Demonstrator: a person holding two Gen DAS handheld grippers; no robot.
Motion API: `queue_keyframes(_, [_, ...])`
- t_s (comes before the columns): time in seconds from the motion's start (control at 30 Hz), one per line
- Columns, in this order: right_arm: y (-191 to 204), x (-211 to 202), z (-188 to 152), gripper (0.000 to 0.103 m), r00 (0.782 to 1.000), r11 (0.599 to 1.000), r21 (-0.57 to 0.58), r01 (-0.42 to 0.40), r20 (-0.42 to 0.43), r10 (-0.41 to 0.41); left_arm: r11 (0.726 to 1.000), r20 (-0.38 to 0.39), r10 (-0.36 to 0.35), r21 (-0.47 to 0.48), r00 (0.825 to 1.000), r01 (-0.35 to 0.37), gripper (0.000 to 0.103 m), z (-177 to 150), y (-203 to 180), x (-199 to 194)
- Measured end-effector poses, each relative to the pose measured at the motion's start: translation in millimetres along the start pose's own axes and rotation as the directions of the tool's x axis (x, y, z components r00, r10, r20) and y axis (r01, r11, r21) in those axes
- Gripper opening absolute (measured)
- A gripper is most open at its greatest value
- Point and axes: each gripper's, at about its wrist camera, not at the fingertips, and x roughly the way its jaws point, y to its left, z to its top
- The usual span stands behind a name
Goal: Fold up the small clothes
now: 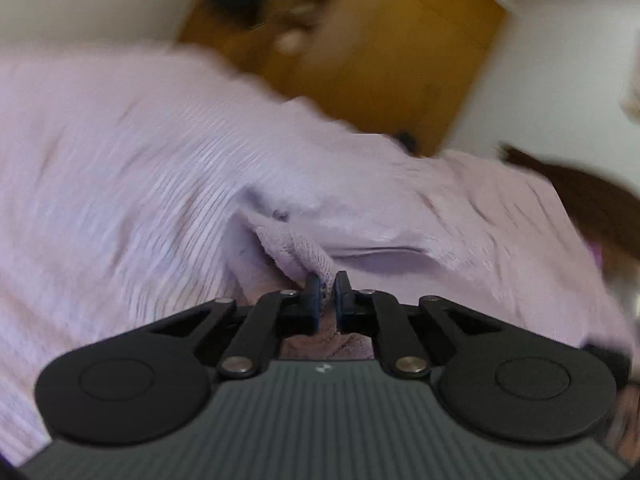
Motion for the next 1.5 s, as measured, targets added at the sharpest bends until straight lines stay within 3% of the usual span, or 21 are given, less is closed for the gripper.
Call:
queue_keyframes(0.1, [-11.5,17.4,11.2,0.043,0.984,0.994,0.072,-0.086,-0.152,0.096,0.991,-0.123,0.132,0.053,0.984,-0.126,0.009,-9.3,-2.7,-3.2])
queue_keyframes(0.17, [-5.6,14.5,8.2,0.057,0.985,0.997,0.008,-0.071,-0.154,0.072,0.976,-0.209,0.219,0.039,0.953,-0.215,0.01,-22.1,10.7,6.2])
queue_keyframes(0.27, [6.3,13.2,-0.3,0.083,0.981,0.992,-0.079,-0.099,-0.177,0.084,0.981,-0.17,0.194,0.004,0.966,-0.196,0.022,-23.8,15.0,2.4])
queue_keyframes(0.33, [14.5,14.4,-7.4,0.084,0.98,0.984,-0.139,-0.112,-0.181,0.086,0.978,-0.169,0.206,0.006,0.964,-0.208,0.038,-19.0,13.7,-4.7])
queue_keyframes(0.43, [24.7,18.3,-19.2,0.042,0.982,0.968,-0.225,-0.107,-0.176,0.068,0.981,-0.124,0.19,-0.014,0.974,-0.193,0.045,-13.1,13.9,-4.5])
queue_keyframes(0.57, [20.4,-5.9,-21.8,0.034,0.992,0.975,-0.202,-0.096,-0.106,0.075,0.975,-0.045,0.209,0.092,0.977,-0.204,0.039,-8.4,9.8,14.5])
queue_keyframes(0.63, [25.5,-13.9,-23.8,0.033,0.996,0.966,-0.257,-0.019,-0.084,-0.003,0.957,-0.018,0.191,0.224,0.981,-0.182,0.015,-10.7,2.1,19.9])
queue_keyframes(0.7, [25.4,-19.3,-23.0,0.037,0.986,0.938,-0.306,0.161,0.023,-0.162,0.928,0.015,0.228,0.298,0.974,-0.222,0.006,-8.8,-8.7,24.6])
queue_keyframes(0.8, [39.1,-32.8,-23.3,0.056,0.915,0.851,-0.35,0.391,0.248,-0.318,0.954,-0.066,0.171,0.261,0.983,-0.148,0.004,1.7,-9.8,33.1])
queue_keyframes(0.87, [71.7,-46.7,-34.1,0.056,0.956,0.842,-0.481,0.246,0.263,-0.129,0.971,-0.163,0.139,0.218,0.977,-0.102,0.005,1.1,-7.9,43.6])
queue_keyframes(0.93, [124.7,-39.6,-59.5,0.058,0.996,0.745,-0.663,-0.073,-0.018,0.082,0.973,-0.177,0.173,0.184,0.969,-0.14,0.006,-12.0,-0.3,47.2])
queue_keyframes(0.97, [155.3,-20.5,-77.4,0.058,0.963,0.707,-0.665,-0.241,-0.255,0.088,0.968,-0.145,0.205,0.173,0.968,-0.179,0.005,-17.3,3.5,48.1])
queue_keyframes(1.03, [200.5,21.6,-117.1,0.057,0.844,0.71,-0.578,-0.403,-0.534,0.045,0.959,-0.08,0.256,0.146,0.963,-0.243,0.004,-21.9,5.1,45.8])
queue_keyframes(1.1, [246.3,68.6,-174.2,0.054,0.726,0.653,-0.578,-0.49,-0.685,-0.062,0.951,-0.058,0.284,0.146,0.957,-0.273,0.005,-21.9,1.9,43.5])
queue_keyframes(1.13, [263.2,86.6,-199.8,0.053,0.714,0.618,-0.616,-0.488,-0.69,-0.123,0.952,-0.06,0.28,0.143,0.958,-0.27,0.005,-21.9,1.7,43.2])
queue_keyframes(1.2, [294.5,115.2,-233.2,0.053,0.767,0.536,-0.706,-0.464,-0.622,-0.156,0.958,-0.076,0.268,0.121,0.96,-0.258,0.005,-21.3,6.2,44.1])
queue_keyframes(1.27, [308.0,124.3,-229.4,0.053,0.861,0.564,-0.712,-0.419,-0.509,-0.004,0.965,-0.089,0.254,0.097,0.963,-0.246,0.005,-20.0,10.7,43.6])
queue_keyframes(1.33, [302.9,107.8,-214.7,0.055,0.948,0.578,-0.752,-0.315,-0.275,0.16,0.968,-0.096,0.241,0.09,0.966,-0.233,0.005,-18.7,12.8,44.6])
queue_keyframes(1.37, [299.7,101.0,-210.6,0.057,0.966,0.561,-0.787,-0.258,-0.202,0.161,0.97,-0.095,0.234,0.089,0.968,-0.226,0.004,-18.6,13.6,42.2])
queue_keyframes(1.43, [290.3,75.3,-210.7,0.057,0.986,0.458,-0.874,-0.162,-0.157,0.049,0.98,-0.105,0.191,0.083,0.976,-0.183,0.006,-18.5,13.7,48.5])
queue_keyframes(1.5, [258.2,32.5,-205.5,0.067,0.991,0.386,-0.912,-0.134,-0.13,0.037,0.991,-0.115,0.121,0.07,0.986,-0.113,0.02,-17.0,20.0,47.3])
